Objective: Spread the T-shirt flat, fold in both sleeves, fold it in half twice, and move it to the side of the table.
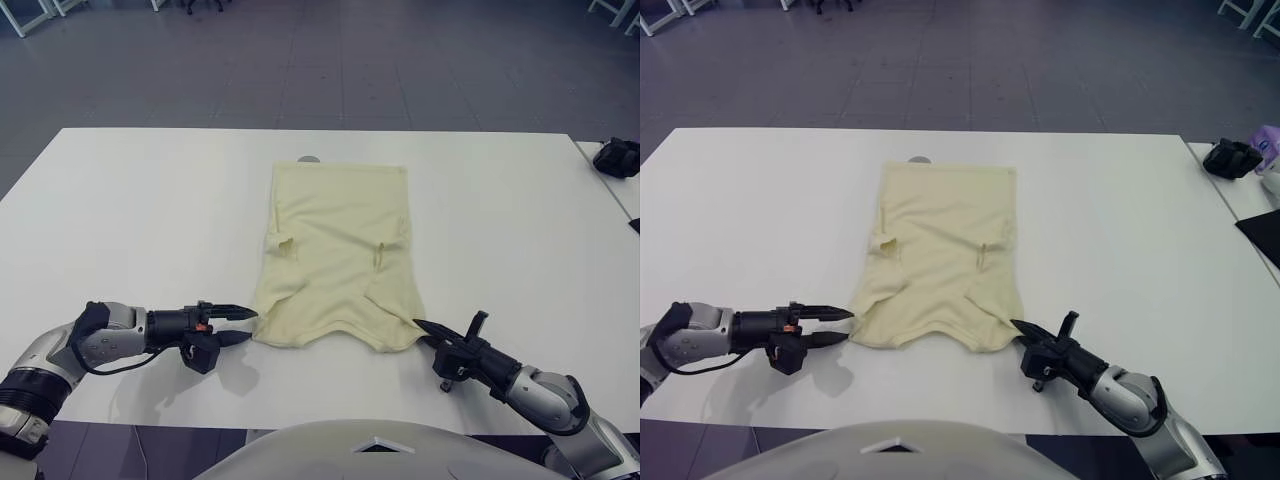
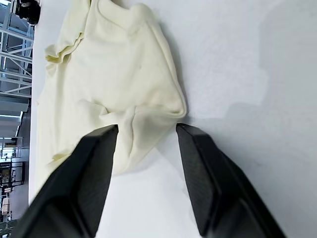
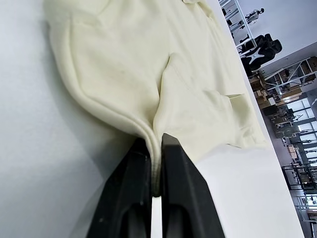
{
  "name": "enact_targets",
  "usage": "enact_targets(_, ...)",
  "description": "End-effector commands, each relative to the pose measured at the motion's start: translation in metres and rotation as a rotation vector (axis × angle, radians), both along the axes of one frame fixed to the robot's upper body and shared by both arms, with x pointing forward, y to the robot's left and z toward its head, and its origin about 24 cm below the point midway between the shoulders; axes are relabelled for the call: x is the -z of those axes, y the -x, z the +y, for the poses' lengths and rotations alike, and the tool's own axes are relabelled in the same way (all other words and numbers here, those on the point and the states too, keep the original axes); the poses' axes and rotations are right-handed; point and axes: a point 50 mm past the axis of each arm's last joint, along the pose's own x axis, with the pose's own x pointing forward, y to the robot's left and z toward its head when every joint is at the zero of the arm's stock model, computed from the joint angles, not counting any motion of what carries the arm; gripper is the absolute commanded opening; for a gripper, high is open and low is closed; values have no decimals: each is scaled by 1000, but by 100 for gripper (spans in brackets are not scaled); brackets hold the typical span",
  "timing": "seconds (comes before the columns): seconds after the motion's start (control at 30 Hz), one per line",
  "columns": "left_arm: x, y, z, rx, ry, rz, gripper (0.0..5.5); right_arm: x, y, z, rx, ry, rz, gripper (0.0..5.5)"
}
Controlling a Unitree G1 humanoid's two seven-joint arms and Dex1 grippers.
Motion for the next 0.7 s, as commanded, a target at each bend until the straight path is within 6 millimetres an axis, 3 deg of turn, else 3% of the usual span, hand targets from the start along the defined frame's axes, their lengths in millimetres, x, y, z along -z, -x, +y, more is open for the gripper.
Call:
enact_targets(0.03, 5, 16, 12, -24, -67, 84, 288, 17, 11, -8, 25, 83, 107, 2)
enact_targets(0.27, 17, 12, -1, -71, -61, 75, 396, 17, 10, -9, 55, 77, 112, 2)
enact_targets(0.53, 31, 21, -10, -98, -71, 118, 511, 17, 7, -12, 77, 71, 113, 2)
enact_targets(0.7, 36, 23, -10, -50, -122, 173, 420, 16, 5, -9, 74, 66, 104, 2)
